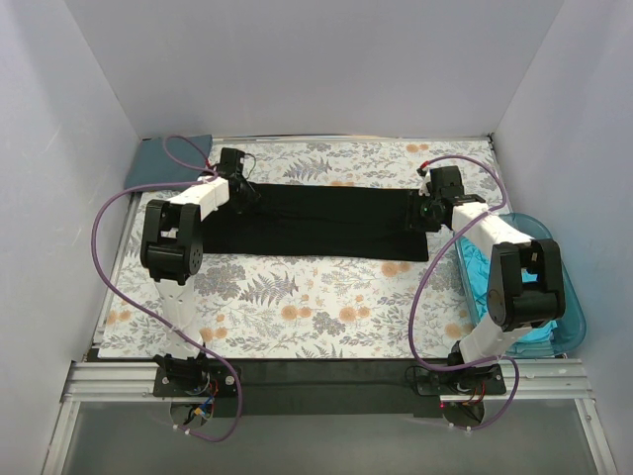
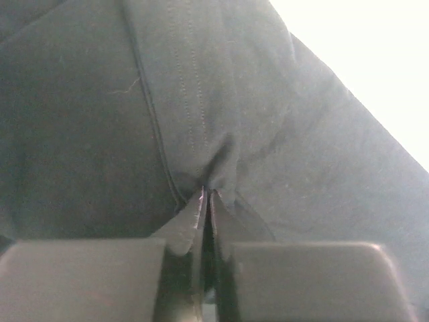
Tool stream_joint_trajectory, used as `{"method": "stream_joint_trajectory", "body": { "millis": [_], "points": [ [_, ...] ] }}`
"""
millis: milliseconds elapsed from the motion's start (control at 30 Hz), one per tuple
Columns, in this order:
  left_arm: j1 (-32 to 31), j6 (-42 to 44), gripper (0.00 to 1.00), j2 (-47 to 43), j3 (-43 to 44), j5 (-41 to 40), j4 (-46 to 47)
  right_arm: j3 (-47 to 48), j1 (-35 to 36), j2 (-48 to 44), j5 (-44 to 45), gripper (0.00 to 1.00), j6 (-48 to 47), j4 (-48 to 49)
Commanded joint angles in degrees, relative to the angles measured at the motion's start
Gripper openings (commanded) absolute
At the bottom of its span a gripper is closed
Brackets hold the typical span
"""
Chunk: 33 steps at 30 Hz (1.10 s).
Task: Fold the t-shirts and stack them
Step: Fold the tshirt
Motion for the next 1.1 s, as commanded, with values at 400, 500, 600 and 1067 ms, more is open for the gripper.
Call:
{"method": "stream_joint_trajectory", "body": {
  "millis": [400,500,600,1067],
  "points": [
    [-0.31,2.18,0.0,-5.72,4.1,-7.2,1.63,-2.05,0.19,2.31,4.52,0.43,0.92,2.0],
    [-0.22,1.39,0.0,-5.9,4.01,-9.23,0.93,-2.76,0.28,3.1,5.23,0.43,1.01,2.53],
    [-0.04,0.86,0.0,-5.64,3.83,-10.46,0.05,-3.55,0.28,3.71,6.01,0.43,1.28,2.79],
    [1.54,-1.78,0.0,-4.93,3.13,-12.39,-0.74,-5.66,-1.48,4.24,9.88,0.43,2.5,3.06]
  ]
}}
